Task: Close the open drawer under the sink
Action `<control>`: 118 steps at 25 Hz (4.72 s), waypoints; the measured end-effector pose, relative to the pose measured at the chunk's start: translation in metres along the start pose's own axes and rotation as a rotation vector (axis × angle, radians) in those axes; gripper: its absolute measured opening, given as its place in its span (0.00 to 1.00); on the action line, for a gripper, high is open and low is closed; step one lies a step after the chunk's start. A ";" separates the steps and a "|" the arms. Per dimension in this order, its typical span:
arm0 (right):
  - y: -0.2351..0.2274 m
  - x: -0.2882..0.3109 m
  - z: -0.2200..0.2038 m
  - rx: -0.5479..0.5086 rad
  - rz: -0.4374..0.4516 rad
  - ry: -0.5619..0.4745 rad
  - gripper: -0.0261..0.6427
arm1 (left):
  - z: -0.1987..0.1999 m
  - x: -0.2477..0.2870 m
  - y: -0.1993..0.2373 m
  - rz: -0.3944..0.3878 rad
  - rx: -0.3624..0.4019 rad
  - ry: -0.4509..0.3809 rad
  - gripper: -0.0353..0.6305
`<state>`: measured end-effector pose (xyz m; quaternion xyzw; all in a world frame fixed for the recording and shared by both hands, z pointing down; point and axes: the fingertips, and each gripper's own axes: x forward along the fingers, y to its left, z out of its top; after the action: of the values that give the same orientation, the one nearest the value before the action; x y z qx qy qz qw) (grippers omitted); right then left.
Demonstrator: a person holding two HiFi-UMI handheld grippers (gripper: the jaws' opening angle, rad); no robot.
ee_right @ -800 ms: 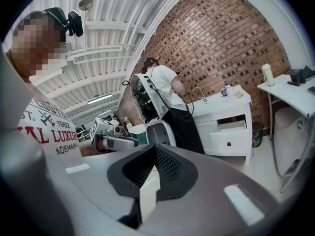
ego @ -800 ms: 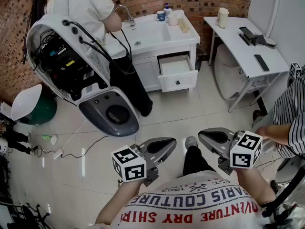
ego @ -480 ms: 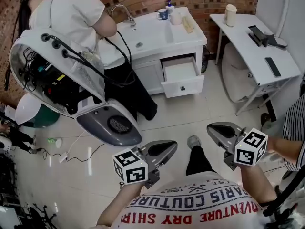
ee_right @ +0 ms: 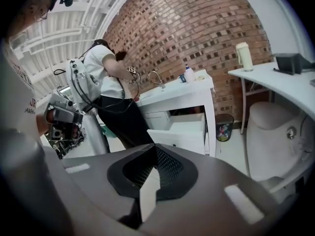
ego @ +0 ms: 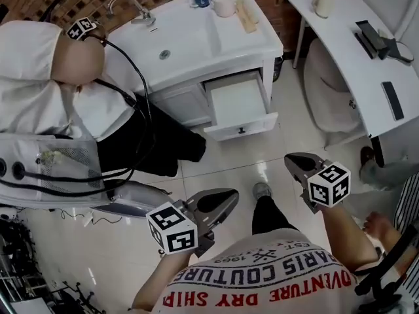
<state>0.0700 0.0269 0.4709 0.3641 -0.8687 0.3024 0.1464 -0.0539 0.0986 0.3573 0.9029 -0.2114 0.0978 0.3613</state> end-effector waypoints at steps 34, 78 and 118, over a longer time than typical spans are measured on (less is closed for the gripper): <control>-0.184 0.203 -0.010 0.388 -0.144 0.153 0.05 | 0.061 0.057 0.160 0.084 -0.246 0.060 0.03; 0.036 0.062 -0.009 0.034 0.279 0.157 0.05 | -0.007 0.005 0.070 0.014 -0.100 -0.013 0.03; 0.370 -0.247 -0.081 -0.110 0.298 -0.108 0.05 | -0.142 -0.165 -0.262 -0.100 0.190 -0.153 0.03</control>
<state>-0.0226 0.4168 0.2619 0.2385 -0.9348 0.2529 0.0728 -0.0856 0.4185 0.2455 0.9473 -0.1827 0.0302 0.2615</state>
